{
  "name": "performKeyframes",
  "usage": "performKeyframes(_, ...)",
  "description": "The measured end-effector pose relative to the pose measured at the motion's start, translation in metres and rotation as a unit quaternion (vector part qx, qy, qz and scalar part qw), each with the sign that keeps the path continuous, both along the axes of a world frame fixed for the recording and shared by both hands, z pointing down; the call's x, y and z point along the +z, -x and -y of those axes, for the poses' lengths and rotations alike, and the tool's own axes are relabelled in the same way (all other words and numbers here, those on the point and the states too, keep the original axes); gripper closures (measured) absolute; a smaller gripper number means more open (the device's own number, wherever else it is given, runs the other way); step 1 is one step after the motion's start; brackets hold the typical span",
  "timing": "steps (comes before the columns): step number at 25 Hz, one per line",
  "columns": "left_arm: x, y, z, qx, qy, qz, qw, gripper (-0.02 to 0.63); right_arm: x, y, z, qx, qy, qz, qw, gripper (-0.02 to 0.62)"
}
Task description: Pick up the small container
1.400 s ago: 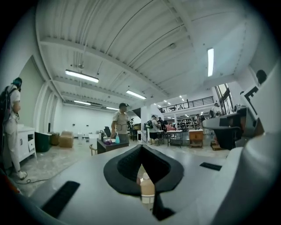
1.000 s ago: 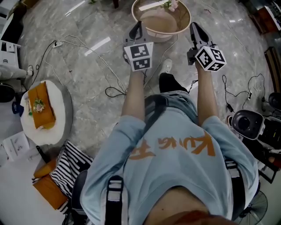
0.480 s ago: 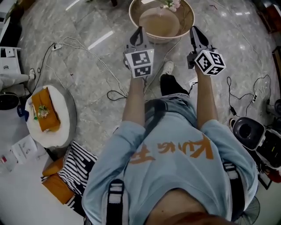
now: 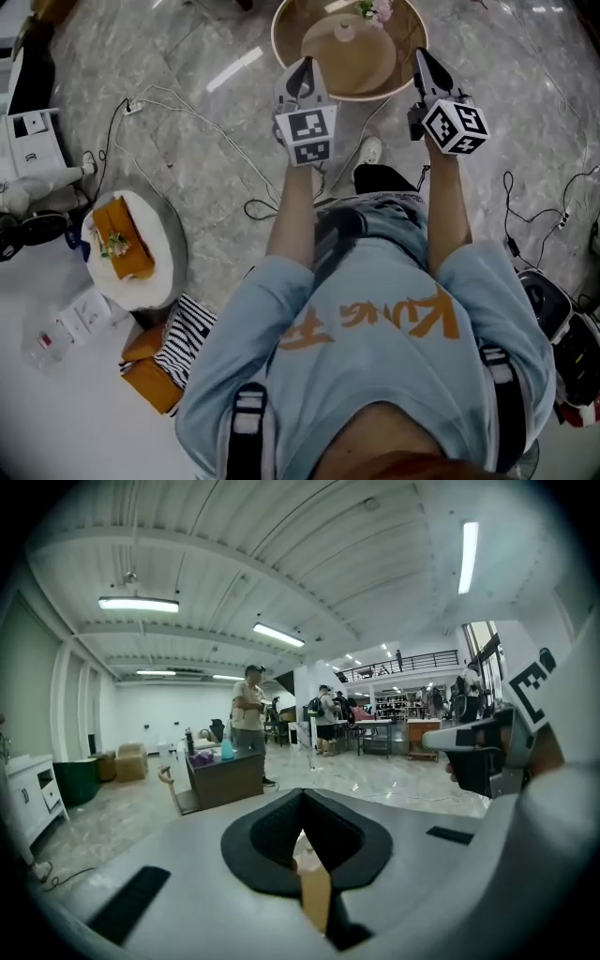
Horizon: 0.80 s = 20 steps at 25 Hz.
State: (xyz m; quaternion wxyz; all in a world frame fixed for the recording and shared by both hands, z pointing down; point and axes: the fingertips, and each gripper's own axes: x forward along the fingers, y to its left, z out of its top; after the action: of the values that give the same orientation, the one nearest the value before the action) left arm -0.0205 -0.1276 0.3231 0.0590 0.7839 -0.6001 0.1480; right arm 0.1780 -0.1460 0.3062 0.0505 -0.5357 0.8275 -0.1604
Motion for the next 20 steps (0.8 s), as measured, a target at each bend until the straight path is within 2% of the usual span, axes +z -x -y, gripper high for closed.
performKeyframes(6, -0.007, -0.027, 0.051, -0.019, -0.015, -0.023, 0.9994, 0.583, -0.006, -0.031, 0.058, -0.011, -0.017, -0.027, 0.999, 0.583)
performKeyframes(13, 0.012, -0.032, 0.082, -0.029, 0.008, -0.047, 0.9985, 0.583, 0.025, -0.012, 0.083, -0.048, 0.005, -0.058, 0.997, 0.583)
performKeyframes(20, 0.067, -0.029, 0.104, -0.036, 0.045, -0.062, 0.9964, 0.583, 0.078, 0.006, 0.097, -0.069, 0.046, -0.066, 0.994, 0.583)
